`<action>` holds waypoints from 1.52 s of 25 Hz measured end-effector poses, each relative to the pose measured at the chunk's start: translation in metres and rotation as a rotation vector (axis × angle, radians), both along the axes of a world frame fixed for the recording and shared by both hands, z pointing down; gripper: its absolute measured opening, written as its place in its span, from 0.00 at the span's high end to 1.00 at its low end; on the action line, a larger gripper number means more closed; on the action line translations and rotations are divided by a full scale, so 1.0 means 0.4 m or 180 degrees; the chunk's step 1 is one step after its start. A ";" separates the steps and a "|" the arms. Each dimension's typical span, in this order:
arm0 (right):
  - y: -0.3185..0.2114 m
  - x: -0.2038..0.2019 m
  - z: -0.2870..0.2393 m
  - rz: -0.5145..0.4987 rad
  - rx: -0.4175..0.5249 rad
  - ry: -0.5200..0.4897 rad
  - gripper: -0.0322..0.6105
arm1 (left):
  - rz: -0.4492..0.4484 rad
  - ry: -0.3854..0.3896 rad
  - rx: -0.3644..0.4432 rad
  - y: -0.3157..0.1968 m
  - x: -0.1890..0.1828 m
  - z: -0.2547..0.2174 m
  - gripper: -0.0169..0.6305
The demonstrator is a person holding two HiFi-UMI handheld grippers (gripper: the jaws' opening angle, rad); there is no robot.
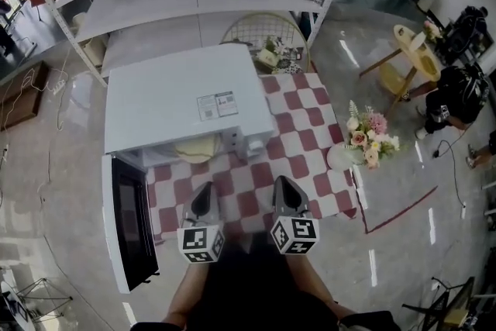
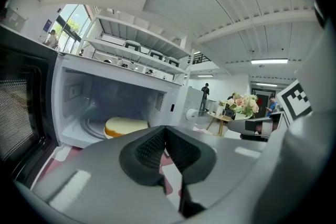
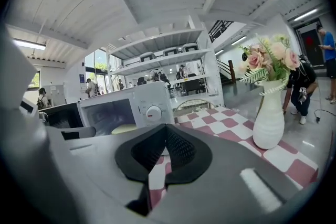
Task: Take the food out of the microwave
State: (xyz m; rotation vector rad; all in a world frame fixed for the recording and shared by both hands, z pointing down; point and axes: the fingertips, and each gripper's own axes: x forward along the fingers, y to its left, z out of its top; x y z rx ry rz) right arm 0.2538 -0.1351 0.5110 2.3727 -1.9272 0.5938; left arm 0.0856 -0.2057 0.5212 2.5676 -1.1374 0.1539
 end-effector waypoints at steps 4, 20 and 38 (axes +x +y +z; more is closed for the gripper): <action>-0.037 0.003 -0.001 -0.0190 -0.0009 0.0001 0.95 | -0.0190 -0.0007 -0.0002 -0.016 -0.007 -0.003 0.96; -0.127 -0.023 0.042 -0.1033 -0.0206 -0.0055 0.95 | -0.0884 -0.0077 -0.0110 -0.031 -0.037 0.022 0.96; -0.180 -0.130 0.083 -0.1752 -0.0334 0.0217 0.95 | -0.1326 0.0760 -0.0393 -0.066 -0.101 0.037 0.96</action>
